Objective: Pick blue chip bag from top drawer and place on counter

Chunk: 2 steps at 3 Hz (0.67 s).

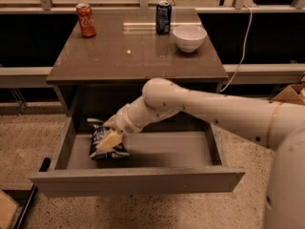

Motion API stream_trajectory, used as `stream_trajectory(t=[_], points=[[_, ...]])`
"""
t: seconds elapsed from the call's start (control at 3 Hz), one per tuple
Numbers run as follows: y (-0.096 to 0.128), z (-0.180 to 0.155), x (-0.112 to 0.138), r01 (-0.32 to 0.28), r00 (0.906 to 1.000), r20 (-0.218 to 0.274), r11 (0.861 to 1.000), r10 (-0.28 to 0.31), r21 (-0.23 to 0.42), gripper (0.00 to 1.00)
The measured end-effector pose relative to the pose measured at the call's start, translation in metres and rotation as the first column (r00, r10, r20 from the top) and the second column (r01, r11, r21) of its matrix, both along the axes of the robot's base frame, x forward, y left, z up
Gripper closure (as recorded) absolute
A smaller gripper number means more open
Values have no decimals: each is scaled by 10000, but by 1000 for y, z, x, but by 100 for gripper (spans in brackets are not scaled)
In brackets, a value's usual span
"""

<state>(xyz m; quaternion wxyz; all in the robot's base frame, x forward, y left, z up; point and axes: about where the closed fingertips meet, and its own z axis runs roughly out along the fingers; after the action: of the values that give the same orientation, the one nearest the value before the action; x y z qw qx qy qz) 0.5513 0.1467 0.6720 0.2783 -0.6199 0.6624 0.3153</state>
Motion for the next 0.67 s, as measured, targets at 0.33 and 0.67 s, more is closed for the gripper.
stream_trajectory(t=[0.33, 0.67], points=[[-29, 53, 5, 58, 9981, 609, 9994, -78, 342, 100], [-77, 137, 10, -56, 9898, 1424, 9950, -86, 992, 100]])
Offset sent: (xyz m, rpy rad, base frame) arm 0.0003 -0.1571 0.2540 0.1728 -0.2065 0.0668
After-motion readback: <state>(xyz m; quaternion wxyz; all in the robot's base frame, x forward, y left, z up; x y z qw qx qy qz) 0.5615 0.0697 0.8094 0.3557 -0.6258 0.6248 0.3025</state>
